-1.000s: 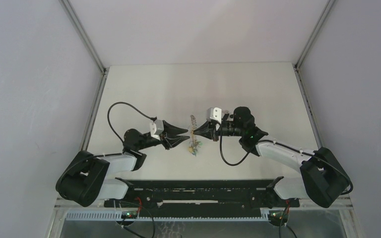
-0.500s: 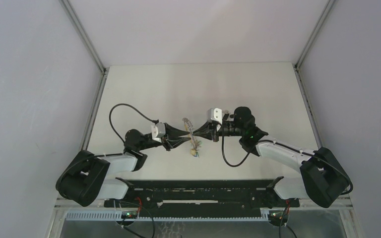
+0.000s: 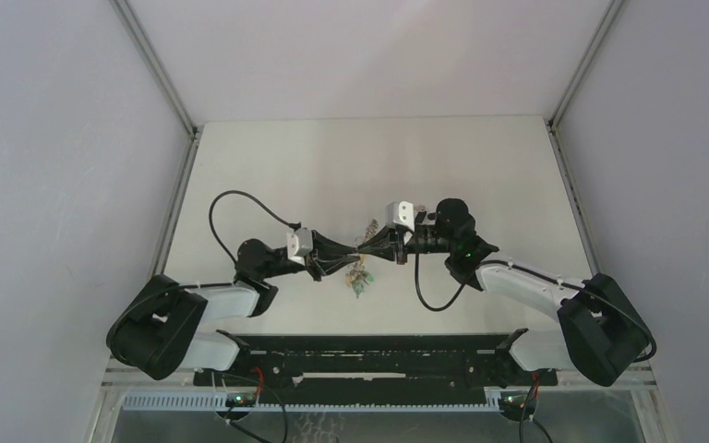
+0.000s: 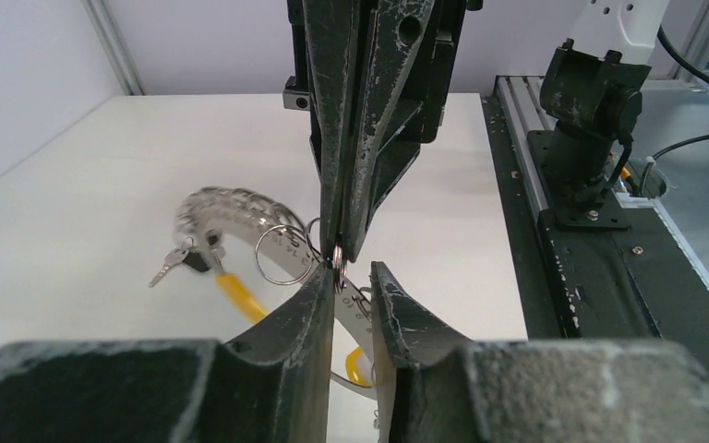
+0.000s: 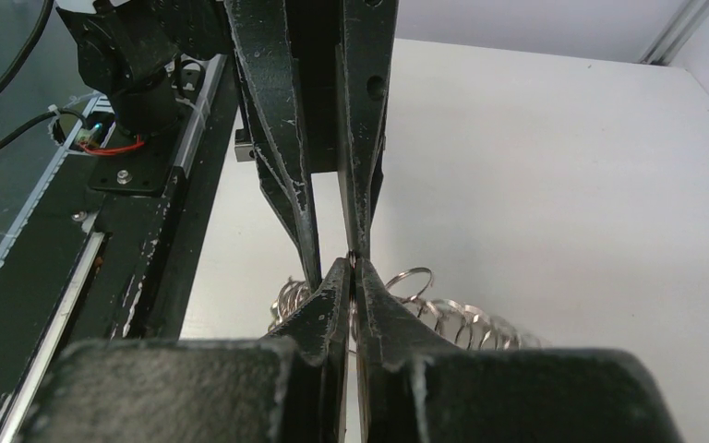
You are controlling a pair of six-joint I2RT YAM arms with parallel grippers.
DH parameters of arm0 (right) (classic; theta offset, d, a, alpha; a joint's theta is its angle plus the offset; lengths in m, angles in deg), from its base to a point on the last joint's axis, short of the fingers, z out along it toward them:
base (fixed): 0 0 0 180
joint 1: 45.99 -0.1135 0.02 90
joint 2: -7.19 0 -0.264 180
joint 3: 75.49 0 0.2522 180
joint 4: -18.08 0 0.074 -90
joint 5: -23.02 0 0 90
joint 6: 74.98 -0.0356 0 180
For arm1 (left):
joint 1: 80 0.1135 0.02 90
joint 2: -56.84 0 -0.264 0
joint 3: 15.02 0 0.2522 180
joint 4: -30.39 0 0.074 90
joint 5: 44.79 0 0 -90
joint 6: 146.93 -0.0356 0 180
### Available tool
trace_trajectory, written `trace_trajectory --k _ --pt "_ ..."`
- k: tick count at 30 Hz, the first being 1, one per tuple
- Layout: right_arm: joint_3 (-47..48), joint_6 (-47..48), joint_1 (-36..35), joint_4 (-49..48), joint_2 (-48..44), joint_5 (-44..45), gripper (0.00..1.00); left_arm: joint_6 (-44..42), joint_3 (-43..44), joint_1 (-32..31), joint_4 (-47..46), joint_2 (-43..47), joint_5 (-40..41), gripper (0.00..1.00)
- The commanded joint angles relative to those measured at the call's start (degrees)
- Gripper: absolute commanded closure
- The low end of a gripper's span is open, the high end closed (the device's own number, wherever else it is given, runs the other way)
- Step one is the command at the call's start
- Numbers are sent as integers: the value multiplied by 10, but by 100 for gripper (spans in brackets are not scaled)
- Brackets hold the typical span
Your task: Put the keys on the keyring
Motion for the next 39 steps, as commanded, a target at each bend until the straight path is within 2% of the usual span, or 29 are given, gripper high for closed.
trace_trajectory --k 1,5,7,11,12,16,18,23,28,31,33,39 --pt "3 -7 -1 -45 1 -11 100 5 31 -7 -28 1 0 77" --pt "4 -3 -1 -38 -2 -10 100 4 27 -7 -28 4 2 86" --pt "3 2 -1 -26 -5 -6 100 1 21 -7 -27 13 11 98" --pt "3 19 0 25 -19 9 100 -11 13 -7 31 57 43 100" --pt "2 25 1 42 -23 17 100 -24 15 -9 67 72 61 100" --pt "2 46 7 110 -42 40 93 -158 63 -52 374 151 176 100" --pt "2 54 10 132 -53 53 88 -201 101 -83 490 171 253 100" --pt "3 87 17 191 -83 76 79 -199 181 -127 659 173 357 100" --pt "2 108 21 223 -99 82 73 -219 299 -169 875 156 454 100" --pt "-6 104 22 196 -101 75 70 -228 362 -182 987 143 494 100" --pt "-23 96 22 144 -98 66 68 -233 391 -191 1042 138 509 100" --pt "-45 33 19 -23 -51 22 67 -258 429 -198 1105 135 497 100"
